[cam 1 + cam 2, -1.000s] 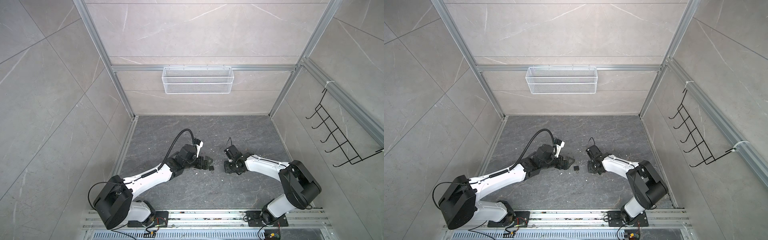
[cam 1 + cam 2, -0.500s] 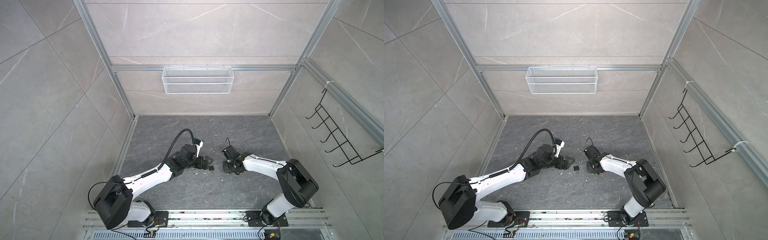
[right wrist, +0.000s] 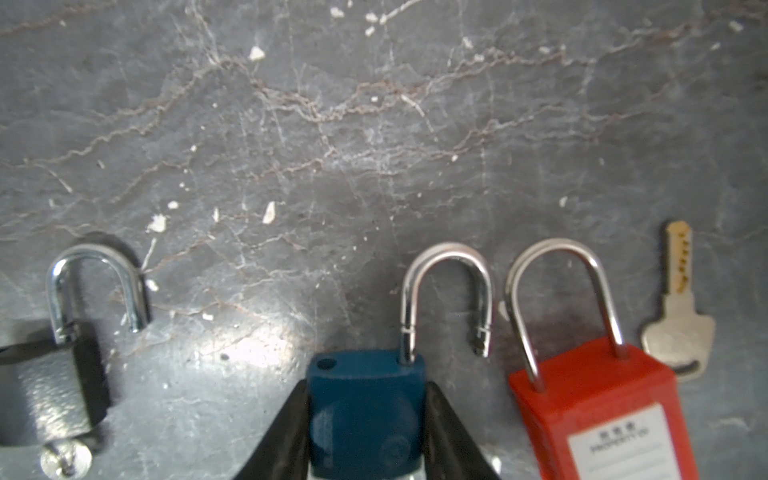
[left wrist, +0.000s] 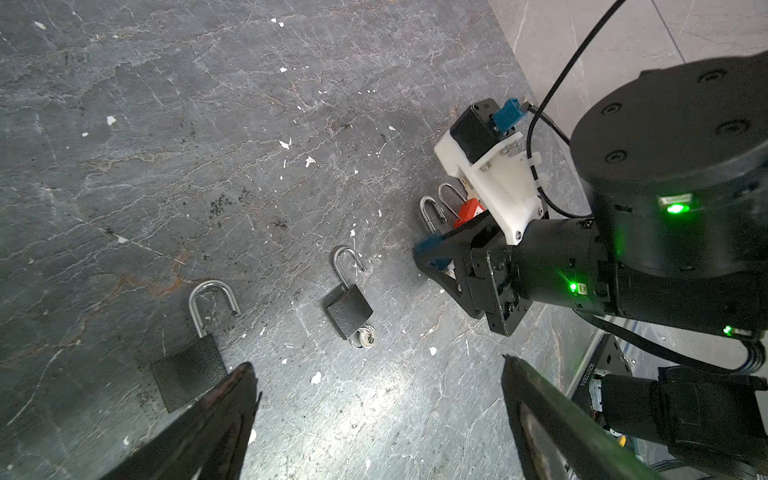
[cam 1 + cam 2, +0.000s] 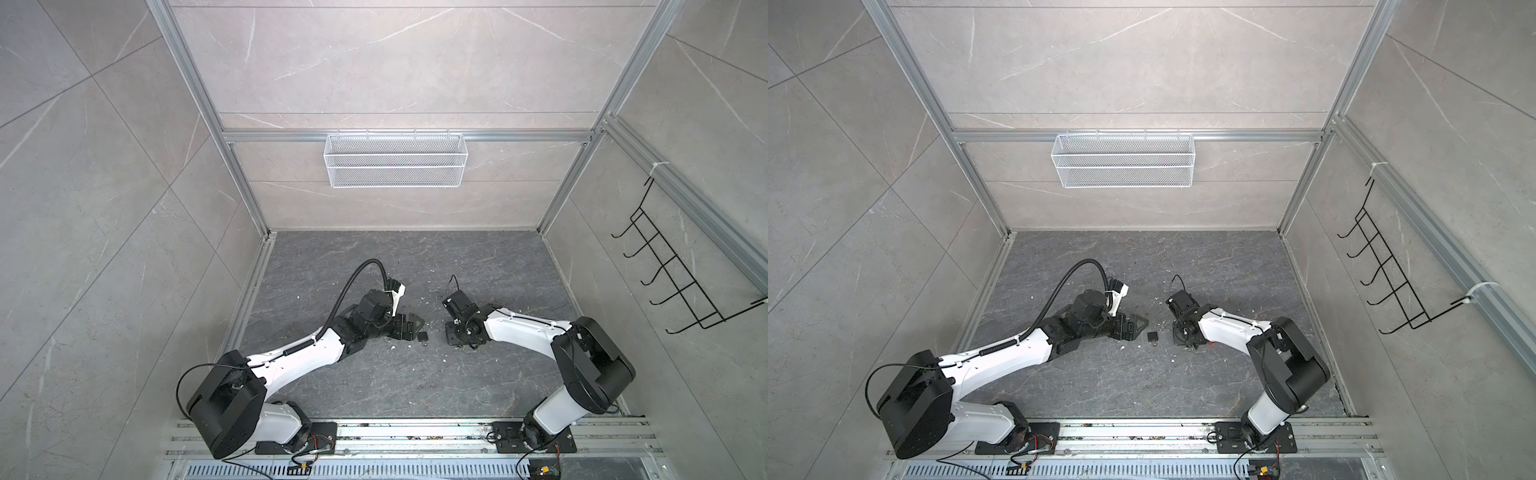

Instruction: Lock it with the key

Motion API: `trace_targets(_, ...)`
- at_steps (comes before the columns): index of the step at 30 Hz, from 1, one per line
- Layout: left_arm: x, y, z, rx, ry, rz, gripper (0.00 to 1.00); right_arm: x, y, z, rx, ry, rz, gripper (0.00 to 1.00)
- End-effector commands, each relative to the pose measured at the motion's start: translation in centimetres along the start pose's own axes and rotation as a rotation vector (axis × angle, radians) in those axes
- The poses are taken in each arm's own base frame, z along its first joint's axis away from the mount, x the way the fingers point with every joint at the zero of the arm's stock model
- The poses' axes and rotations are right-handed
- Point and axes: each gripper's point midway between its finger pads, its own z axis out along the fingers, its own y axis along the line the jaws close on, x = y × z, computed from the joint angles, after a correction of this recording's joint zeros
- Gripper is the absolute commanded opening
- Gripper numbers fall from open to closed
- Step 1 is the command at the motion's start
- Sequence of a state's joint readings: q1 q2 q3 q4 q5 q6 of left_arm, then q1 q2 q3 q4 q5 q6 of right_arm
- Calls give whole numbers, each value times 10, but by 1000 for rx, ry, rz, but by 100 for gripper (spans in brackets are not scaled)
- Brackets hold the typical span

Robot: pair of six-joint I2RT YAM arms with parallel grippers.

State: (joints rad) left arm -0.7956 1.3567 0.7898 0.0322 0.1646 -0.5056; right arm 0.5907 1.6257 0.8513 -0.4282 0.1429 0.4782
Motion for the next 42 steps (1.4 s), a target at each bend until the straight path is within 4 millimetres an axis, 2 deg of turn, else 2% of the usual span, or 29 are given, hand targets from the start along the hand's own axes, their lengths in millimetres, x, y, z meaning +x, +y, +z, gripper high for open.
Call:
trace_targets(1,-9,-5,-2,28,-32,1,93,16,0,9,6,66,1,37)
trace_targets(6,-10,-6,-2,32,-35,0,93,16,1,7,2,61,2,33)
trace_targets(9,-11,-6,-1,33,-35,0,93,14,1,5,-1,52,3,26)
trace_targets(12,-11,-4,0,31,-32,-4,93,10,5,-1,-29,27,-4,1)
trace_targets(13,-11,-3,1,27,-33,-6,93,8,7,-3,-46,14,-8,0)
trace_targets(20,-13,-2,11,38,-31,-34,92,-11,36,-31,-239,-105,-61,0)
trace_targets(29,-13,15,26,32,-24,-123,87,-21,73,-68,-456,-209,-175,0)
trace_targets(37,-15,7,37,99,-11,-182,83,-22,101,-94,-571,-276,-286,0)
trace_targets(42,-15,-2,45,167,-1,-216,81,-24,107,-99,-577,-285,-309,0)
